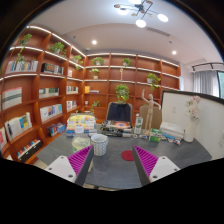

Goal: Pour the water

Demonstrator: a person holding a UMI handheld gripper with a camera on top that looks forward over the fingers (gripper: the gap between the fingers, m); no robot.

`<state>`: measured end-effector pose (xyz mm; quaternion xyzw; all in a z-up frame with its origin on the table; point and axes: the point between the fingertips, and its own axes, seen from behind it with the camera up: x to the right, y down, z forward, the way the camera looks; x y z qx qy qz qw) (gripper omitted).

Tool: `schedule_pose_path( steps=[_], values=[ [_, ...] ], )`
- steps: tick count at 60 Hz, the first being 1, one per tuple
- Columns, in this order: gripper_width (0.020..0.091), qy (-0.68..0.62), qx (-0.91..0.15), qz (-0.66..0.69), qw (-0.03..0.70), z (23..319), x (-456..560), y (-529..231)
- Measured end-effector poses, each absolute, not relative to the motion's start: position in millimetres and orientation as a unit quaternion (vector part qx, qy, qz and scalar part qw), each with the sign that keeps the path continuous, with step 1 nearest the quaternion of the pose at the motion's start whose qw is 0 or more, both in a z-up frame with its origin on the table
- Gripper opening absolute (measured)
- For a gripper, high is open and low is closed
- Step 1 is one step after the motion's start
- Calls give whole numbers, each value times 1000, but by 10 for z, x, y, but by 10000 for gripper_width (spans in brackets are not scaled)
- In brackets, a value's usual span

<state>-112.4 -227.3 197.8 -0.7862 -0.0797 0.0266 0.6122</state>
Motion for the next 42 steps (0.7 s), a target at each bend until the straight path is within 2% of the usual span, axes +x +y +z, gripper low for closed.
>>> schedule_pose_path(
  steps=[6,7,12,19,31,42],
  values=[
    [785,-63,-790,22,610,1775,-1137,-2249],
    [786,-58,-790,18,610,1827,-1081,-2298],
    [775,-32,-792,8,609,1501,-1152,-2209],
    [772,-39,-793,31,607,1237,-1507,-2211],
    [781,-74,-786,92,606,1048,-2214,-2107],
    [778,-62,-778,89,619,1046,-2397,-1784]
  ],
)
